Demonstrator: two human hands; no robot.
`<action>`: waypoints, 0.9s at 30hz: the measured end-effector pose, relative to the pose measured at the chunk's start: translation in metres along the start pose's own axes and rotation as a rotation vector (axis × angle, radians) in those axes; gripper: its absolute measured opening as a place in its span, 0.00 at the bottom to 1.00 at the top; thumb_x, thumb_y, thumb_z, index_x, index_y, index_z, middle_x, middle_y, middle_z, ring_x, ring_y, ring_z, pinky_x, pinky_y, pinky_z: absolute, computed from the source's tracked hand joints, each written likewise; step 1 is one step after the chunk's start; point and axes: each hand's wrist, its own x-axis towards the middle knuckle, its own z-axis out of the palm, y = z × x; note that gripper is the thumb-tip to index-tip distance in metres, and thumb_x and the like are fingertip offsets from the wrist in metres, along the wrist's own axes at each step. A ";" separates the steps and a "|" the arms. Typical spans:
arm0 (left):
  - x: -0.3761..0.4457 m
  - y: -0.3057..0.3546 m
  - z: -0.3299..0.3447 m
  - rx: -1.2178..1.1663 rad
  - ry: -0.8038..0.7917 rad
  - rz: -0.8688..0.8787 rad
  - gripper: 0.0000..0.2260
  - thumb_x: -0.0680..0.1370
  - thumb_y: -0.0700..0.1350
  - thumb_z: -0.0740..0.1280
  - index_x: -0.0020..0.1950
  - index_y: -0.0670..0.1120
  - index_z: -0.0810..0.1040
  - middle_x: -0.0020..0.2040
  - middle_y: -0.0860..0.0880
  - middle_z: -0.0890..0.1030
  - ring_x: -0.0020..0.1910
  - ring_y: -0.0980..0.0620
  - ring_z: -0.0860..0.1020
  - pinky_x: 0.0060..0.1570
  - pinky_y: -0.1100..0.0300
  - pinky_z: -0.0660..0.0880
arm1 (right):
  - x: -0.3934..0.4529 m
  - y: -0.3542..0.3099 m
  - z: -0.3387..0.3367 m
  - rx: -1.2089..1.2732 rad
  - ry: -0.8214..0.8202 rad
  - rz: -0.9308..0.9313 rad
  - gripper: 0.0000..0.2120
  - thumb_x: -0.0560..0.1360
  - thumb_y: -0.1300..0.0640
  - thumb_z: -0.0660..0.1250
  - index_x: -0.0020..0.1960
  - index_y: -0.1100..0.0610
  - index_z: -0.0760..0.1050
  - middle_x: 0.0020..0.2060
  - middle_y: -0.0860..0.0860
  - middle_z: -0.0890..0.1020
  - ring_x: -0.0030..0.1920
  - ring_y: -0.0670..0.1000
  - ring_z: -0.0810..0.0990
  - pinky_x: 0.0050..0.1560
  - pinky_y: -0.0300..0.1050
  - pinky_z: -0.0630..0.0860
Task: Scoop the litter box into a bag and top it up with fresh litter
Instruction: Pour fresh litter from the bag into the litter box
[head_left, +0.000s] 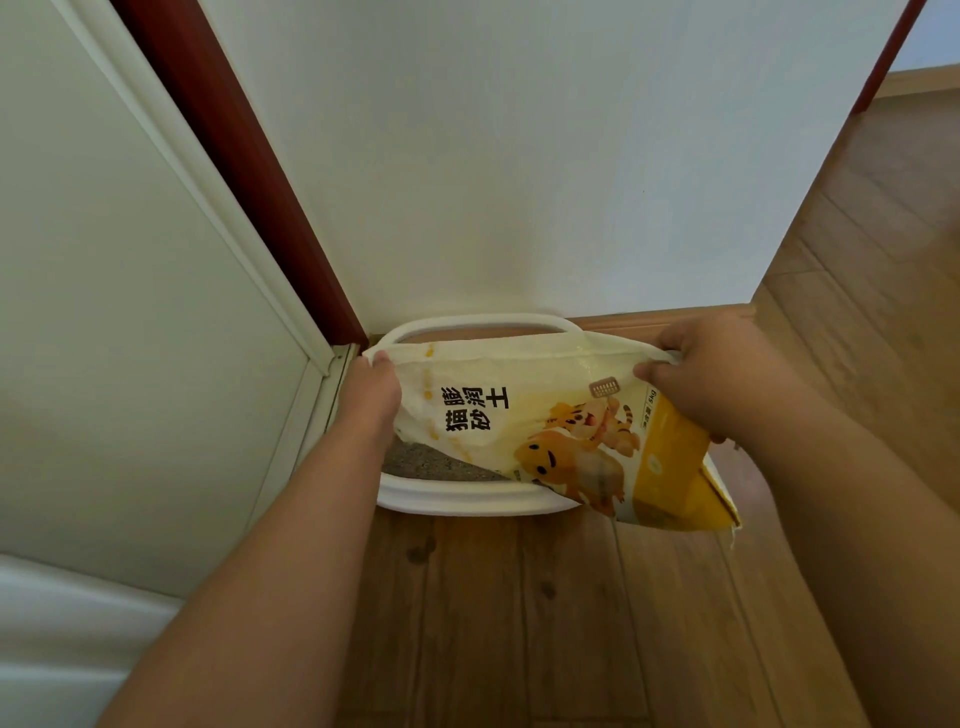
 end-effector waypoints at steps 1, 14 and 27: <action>0.001 -0.001 -0.002 -0.005 0.013 0.015 0.20 0.86 0.53 0.54 0.75 0.46 0.69 0.64 0.45 0.77 0.60 0.44 0.76 0.62 0.47 0.75 | 0.000 -0.001 0.000 0.002 0.001 -0.003 0.14 0.81 0.50 0.66 0.64 0.53 0.80 0.36 0.51 0.81 0.28 0.52 0.81 0.22 0.40 0.73; 0.000 -0.014 -0.006 0.064 0.118 -0.027 0.20 0.86 0.50 0.54 0.75 0.44 0.69 0.66 0.44 0.76 0.60 0.42 0.75 0.54 0.52 0.70 | -0.008 -0.019 0.000 0.014 -0.011 -0.046 0.13 0.79 0.51 0.70 0.61 0.54 0.81 0.35 0.47 0.78 0.31 0.46 0.77 0.26 0.38 0.69; -0.013 -0.001 0.028 0.045 -0.149 -0.128 0.24 0.86 0.55 0.54 0.80 0.47 0.64 0.73 0.43 0.72 0.69 0.40 0.73 0.69 0.41 0.71 | -0.009 0.010 -0.021 -0.024 0.049 0.068 0.14 0.79 0.49 0.70 0.60 0.55 0.80 0.38 0.51 0.79 0.30 0.53 0.81 0.20 0.40 0.73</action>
